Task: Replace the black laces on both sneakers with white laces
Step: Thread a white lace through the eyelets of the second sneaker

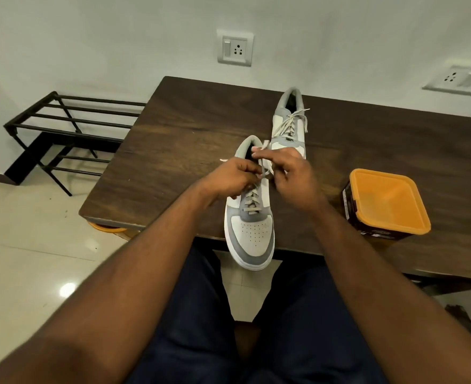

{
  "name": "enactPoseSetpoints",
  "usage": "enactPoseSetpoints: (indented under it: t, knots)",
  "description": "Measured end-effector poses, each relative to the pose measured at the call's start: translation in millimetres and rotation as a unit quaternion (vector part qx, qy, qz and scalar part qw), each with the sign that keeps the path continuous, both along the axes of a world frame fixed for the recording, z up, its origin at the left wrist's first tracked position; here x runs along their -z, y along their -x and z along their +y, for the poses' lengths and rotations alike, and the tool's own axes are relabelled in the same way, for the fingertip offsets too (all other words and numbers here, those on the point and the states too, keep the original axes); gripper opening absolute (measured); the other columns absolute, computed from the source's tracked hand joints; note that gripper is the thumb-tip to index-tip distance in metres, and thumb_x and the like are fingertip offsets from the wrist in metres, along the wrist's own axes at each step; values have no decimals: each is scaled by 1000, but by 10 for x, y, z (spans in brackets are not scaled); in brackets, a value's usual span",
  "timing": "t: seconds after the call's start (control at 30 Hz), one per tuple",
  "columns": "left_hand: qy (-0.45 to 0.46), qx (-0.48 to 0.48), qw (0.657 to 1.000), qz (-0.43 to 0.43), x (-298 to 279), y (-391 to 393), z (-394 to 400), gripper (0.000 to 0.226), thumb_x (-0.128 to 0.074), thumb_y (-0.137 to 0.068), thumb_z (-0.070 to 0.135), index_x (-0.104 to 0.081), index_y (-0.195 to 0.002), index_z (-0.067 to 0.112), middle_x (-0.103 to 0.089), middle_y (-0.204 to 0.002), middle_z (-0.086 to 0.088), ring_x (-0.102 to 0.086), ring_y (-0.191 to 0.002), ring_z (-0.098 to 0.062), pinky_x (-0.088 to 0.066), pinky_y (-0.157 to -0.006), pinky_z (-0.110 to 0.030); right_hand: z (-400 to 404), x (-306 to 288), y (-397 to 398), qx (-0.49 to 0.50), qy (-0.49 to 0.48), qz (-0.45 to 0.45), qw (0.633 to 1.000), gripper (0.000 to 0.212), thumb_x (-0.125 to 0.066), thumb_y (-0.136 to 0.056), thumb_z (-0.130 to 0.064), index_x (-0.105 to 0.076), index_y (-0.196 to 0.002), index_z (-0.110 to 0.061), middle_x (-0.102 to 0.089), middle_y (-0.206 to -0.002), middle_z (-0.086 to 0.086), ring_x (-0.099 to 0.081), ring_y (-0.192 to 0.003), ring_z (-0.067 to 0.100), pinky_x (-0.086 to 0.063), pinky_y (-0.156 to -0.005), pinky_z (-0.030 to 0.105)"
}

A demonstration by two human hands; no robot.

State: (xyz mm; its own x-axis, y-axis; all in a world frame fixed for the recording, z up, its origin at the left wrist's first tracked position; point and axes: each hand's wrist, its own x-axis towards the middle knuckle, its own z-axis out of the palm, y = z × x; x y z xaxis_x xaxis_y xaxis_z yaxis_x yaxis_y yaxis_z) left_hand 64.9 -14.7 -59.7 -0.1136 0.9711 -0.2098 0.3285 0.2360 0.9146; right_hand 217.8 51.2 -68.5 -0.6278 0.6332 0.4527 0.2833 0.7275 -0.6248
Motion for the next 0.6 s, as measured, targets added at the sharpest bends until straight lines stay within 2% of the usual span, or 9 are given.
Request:
enactPoseSetpoints:
  t: [0.03, 0.1, 0.2, 0.3, 0.37, 0.43, 0.47, 0.53, 0.6]
  knots:
    - [21, 18, 1000, 13, -47, 49, 12, 16, -53, -93, 1, -70, -94, 0, -52, -70, -12, -39, -46, -7, -31, -45, -22, 30, -27, 3, -31, 1, -32, 999, 58, -45, -78, 17, -64, -124, -13, -65, -122, 2, -55, -113, 8, -38, -96, 8]
    - [34, 20, 999, 4, -79, 138, 20, 17, -55, -92, 1, -68, -96, -9, -51, -71, -14, -36, -50, -12, -29, -44, -21, 84, -68, 35, -76, 69, -71, 992, 59, -49, -82, 17, -58, -131, -14, -60, -126, -5, -54, -113, -2, -38, -97, 6]
    - [-19, -37, 998, -46, -45, 157, -39, 10, -62, -89, 1, -71, -95, -1, -60, -69, -11, -43, -47, -10, -34, -43, -17, 168, -52, 62, -63, 172, -91, 979, 49, -66, -83, 5, -62, -127, -16, -65, -116, -7, -61, -94, -6, -47, -86, 11]
    - [-100, -70, 990, -66, 63, 147, -103, 18, -64, -86, -7, -63, -101, 2, -60, -75, -8, -52, -50, 0, -41, -48, -14, 209, -7, 47, 23, 112, -80, 990, 30, -68, -86, -4, -71, -114, -14, -72, -105, -2, -61, -84, -3, -44, -77, 8]
    - [-145, -41, 987, 51, 169, 158, -115, 17, -60, -86, -11, -67, -95, 2, -57, -79, 4, -55, -65, 2, -45, -63, -15, 207, -37, 49, 32, 72, -102, 992, 22, -65, -89, -9, -73, -109, -11, -73, -101, 3, -62, -86, 5, -43, -76, 6]
    - [-173, -51, 963, 199, 285, 110, -105, 22, -58, -88, -7, -74, -93, 8, -49, -82, 13, -49, -76, 0, -42, -73, -12, 201, -68, 78, 14, 43, -171, 984, 20, -64, -89, -11, -74, -107, -11, -70, -97, 7, -62, -88, 14, -45, -76, 17]
    - [-176, -78, 953, 232, 323, 64, -107, 22, -57, -91, -1, -74, -100, 10, -46, -85, 12, -47, -79, -1, -42, -76, -13, 197, -87, 93, 8, 45, -194, 980, 19, -65, -89, -11, -74, -105, -12, -69, -95, 7, -62, -88, 17, -45, -77, 22]
    - [-179, -133, 948, 229, 419, -26, -96, 24, -58, -95, 9, -69, -116, 13, -48, -104, 4, -50, -94, -9, -47, -86, -23, 170, -129, 108, 2, 86, -186, 979, 17, -64, -90, -11, -75, -102, -13, -67, -92, 1, -62, -88, 15, -47, -79, 25]
    - [-197, -158, 949, 190, 514, -101, -84, 30, -60, -95, 10, -65, -124, 12, -43, -129, -3, -49, -118, -18, -46, -99, -29, 151, -145, 101, -13, 131, -148, 980, 17, -64, -91, -10, -75, -103, -14, -68, -94, -4, -62, -86, 5, -47, -78, 17]
